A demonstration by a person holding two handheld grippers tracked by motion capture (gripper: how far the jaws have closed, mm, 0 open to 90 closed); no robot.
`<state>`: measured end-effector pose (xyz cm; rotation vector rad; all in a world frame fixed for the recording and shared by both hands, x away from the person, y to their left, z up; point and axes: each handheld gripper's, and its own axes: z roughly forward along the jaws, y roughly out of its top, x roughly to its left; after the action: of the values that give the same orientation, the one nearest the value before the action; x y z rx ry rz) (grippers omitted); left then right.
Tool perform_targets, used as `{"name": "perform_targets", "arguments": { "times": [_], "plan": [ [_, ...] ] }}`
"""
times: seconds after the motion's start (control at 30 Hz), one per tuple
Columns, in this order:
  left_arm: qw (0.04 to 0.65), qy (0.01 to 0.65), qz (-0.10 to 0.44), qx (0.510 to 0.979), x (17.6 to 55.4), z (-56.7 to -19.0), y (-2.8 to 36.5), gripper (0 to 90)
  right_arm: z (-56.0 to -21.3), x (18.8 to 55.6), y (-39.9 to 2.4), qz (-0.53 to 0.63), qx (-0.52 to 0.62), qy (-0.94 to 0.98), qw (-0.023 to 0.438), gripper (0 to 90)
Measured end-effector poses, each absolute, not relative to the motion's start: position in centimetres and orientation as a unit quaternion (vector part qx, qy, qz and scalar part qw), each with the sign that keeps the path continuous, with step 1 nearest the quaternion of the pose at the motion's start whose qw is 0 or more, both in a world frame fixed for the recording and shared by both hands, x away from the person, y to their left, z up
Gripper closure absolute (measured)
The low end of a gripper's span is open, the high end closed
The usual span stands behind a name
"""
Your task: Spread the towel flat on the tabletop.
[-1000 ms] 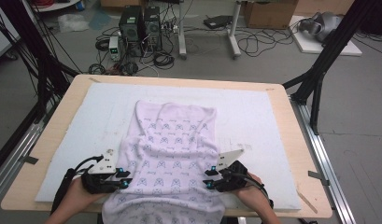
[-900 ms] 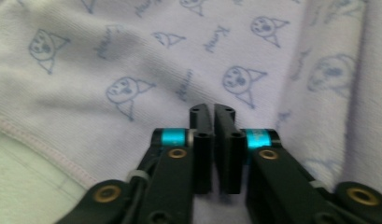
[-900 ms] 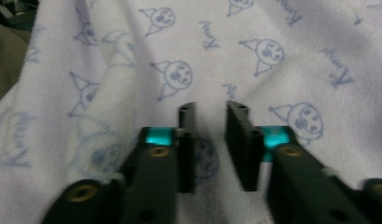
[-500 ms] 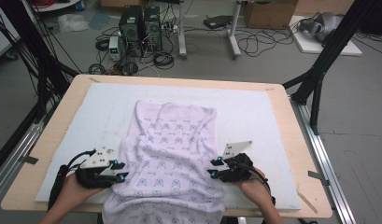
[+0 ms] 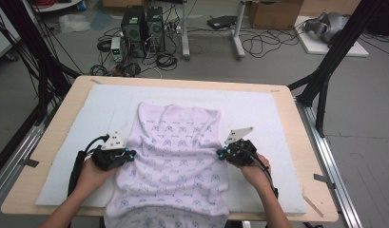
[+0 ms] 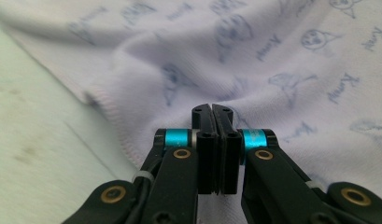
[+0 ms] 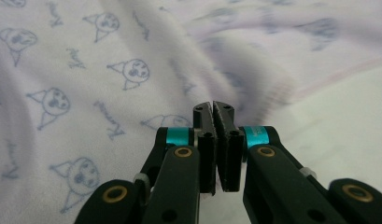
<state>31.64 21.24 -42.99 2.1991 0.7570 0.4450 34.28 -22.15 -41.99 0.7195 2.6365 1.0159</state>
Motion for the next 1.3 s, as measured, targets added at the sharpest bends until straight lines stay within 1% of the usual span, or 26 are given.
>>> {"name": "perform_targets", "arguments": {
  "times": [0.03,0.1,0.13,0.27,0.3,0.33,0.43,0.47,0.5,0.57,0.6,0.63,0.7,0.73,0.77,0.83,0.9,0.93,0.97,1.0,1.03,1.07,1.1,1.13,1.23,1.3],
  "plan": [
    [0.380,0.311,0.192,0.850,32.8,-42.6,21.3,88.2,-41.9,34.8,-22.4,0.349,0.252,0.895,0.116,88.3],
    [0.384,0.318,0.195,0.845,33.2,-42.5,21.3,88.2,-41.8,35.6,-22.7,0.348,0.263,0.891,0.123,88.3],
    [0.375,0.328,0.206,0.842,34.2,-42.8,21.2,88.2,-42.0,36.1,-22.8,0.351,0.269,0.889,0.121,88.3],
    [0.363,0.328,0.197,0.850,34.8,-43.8,20.9,87.0,-43.1,36.9,-22.6,0.343,0.281,0.890,0.111,87.6],
    [0.367,0.327,0.199,0.848,34.7,-43.6,21.0,84.7,-43.2,37.0,-22.6,0.343,0.278,0.890,0.114,85.5],
    [0.373,0.327,0.199,0.845,34.5,-43.3,21.2,81.3,-43.0,36.8,-22.6,0.346,0.280,0.887,0.120,80.6],
    [0.393,0.323,0.192,0.839,33.6,-42.2,22.1,69.9,-41.7,35.7,-23.1,0.379,0.278,0.873,0.130,70.5],
    [0.396,0.317,0.190,0.841,33.1,-41.8,22.5,66.9,-41.2,35.2,-23.2,0.388,0.271,0.871,0.131,69.1],
    [0.397,0.313,0.191,0.841,32.5,-41.5,22.7,64.8,-40.8,34.6,-23.2,0.397,0.265,0.869,0.129,65.5],
    [0.412,0.306,0.187,0.838,31.0,-41.1,23.2,61.1,-40.2,33.2,-23.0,0.413,0.244,0.868,0.126,63.1],
    [0.412,0.306,0.187,0.838,31.0,-41.1,23.2,59.4,-40.1,32.4,-22.8,0.418,0.232,0.869,0.124,60.7],
    [0.417,0.297,0.182,0.839,29.5,-41.2,23.4,57.3,-40.2,31.7,-22.6,0.419,0.222,0.872,0.119,58.0],
    [0.425,0.291,0.163,0.842,28.1,-41.5,23.5,51.5,-40.9,30.4,-22.2,0.426,0.215,0.874,0.094,52.7],
    [0.426,0.286,0.153,0.845,27.5,-41.7,23.4,47.3,-41.5,29.8,-22.0,0.427,0.209,0.876,0.078,52.4],
    [0.423,0.278,0.149,0.849,26.9,-42.0,23.4,45.4,-42.1,29.2,-21.8,0.421,0.201,0.882,0.064,50.8],
    [0.418,0.267,0.134,0.858,25.9,-42.5,23.0,43.2,-43.2,28.3,-21.5,0.411,0.192,0.890,0.053,50.3],
    [0.402,0.250,0.125,0.872,25.3,-43.1,22.4,44.1,-44.1,27.7,-21.2,0.392,0.186,0.900,0.045,51.8],
    [0.395,0.241,0.115,0.879,25.2,-43.5,22.1,45.7,-44.5,27.5,-21.1,0.389,0.185,0.901,0.047,54.9],
    [0.393,0.236,0.095,0.884,25.1,-43.9,21.9,51.2,-44.5,27.4,-21.2,0.397,0.188,0.897,0.048,63.7],
    [0.395,0.228,0.095,0.885,25.0,-44.3,21.7,62.8,-44.6,27.5,-21.3,0.401,0.193,0.895,0.035,71.6],
    [0.401,0.223,0.095,0.884,24.9,-44.3,21.7,67.7,-44.6,27.6,-21.3,0.401,0.195,0.895,0.030,76.8],
    [0.401,0.224,0.091,0.883,25.0,-44.3,21.6,80.2,-44.5,27.6,-21.3,0.399,0.192,0.896,0.031,84.9],
    [0.402,0.224,0.086,0.883,25.0,-44.2,21.6,85.3,-44.5,27.6,-21.3,0.400,0.187,0.897,0.023,86.9],
    [0.402,0.224,0.087,0.884,24.8,-44.2,21.6,86.9,-44.4,27.5,-21.3,0.396,0.184,0.899,0.023,87.5],
    [0.401,0.219,0.083,0.885,24.3,-44.2,21.9,87.8,-44.2,26.6,-21.3,0.393,0.171,0.903,0.016,88.1],
    [0.404,0.205,0.073,0.889,22.5,-44.0,22.4,88.0,-44.2,25.5,-21.3,0.393,0.164,0.905,0.011,88.3]
  ]
}}
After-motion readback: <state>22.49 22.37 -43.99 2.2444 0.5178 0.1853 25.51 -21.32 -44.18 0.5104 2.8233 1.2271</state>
